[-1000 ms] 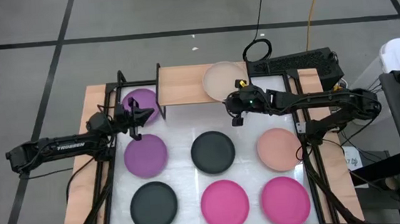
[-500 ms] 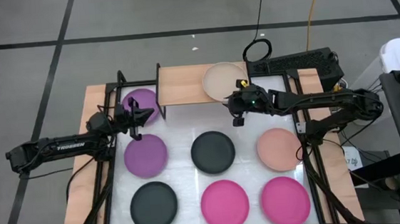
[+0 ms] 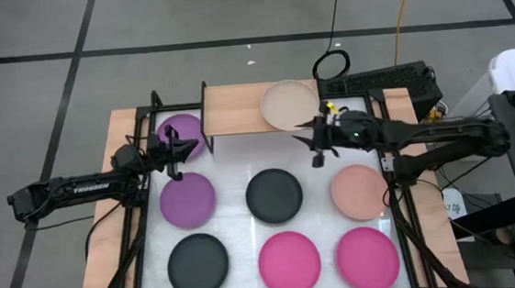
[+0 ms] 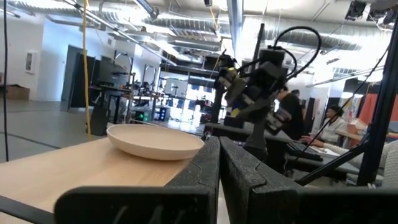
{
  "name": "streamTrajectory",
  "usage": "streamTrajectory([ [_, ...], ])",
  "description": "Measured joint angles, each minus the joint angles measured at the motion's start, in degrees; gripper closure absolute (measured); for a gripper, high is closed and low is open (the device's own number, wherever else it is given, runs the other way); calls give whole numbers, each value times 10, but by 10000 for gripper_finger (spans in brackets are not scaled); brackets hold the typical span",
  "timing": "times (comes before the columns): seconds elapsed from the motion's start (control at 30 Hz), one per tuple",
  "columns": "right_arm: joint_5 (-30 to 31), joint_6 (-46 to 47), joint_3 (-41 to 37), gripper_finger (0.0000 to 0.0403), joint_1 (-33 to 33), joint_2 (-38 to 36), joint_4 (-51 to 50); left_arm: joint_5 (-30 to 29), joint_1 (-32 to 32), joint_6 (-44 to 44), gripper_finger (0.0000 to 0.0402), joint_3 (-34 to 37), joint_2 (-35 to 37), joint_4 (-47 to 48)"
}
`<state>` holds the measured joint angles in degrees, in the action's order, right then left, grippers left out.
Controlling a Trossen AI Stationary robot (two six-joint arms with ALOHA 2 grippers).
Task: Place and stack plates onto a shelf
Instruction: Stack the top purple plate on top of the brown plate on the shelf
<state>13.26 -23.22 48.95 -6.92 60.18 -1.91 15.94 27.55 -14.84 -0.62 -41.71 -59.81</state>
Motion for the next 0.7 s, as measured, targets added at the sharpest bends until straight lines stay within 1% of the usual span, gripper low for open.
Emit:
streamTrajectory([
  [0.27, -1, 51, 0, 282, 78, -68, -69, 0, -10, -6, 387, 0, 0, 3],
  [0.33, -1, 66, 0, 282, 96, -77, -92, -2, -17, -4, 387, -12, 0, 28],
  [0.43, 0, 87, -2, 282, 122, -85, -115, -35, -38, 22, 387, -48, 0, 110],
  [0.6, 2, 107, -41, 282, 160, -101, -112, -145, -94, 74, 387, -133, 0, 319],
  [0.7, 2, 124, -71, 282, 177, -119, -98, -196, -131, 86, 387, -171, 0, 380],
])
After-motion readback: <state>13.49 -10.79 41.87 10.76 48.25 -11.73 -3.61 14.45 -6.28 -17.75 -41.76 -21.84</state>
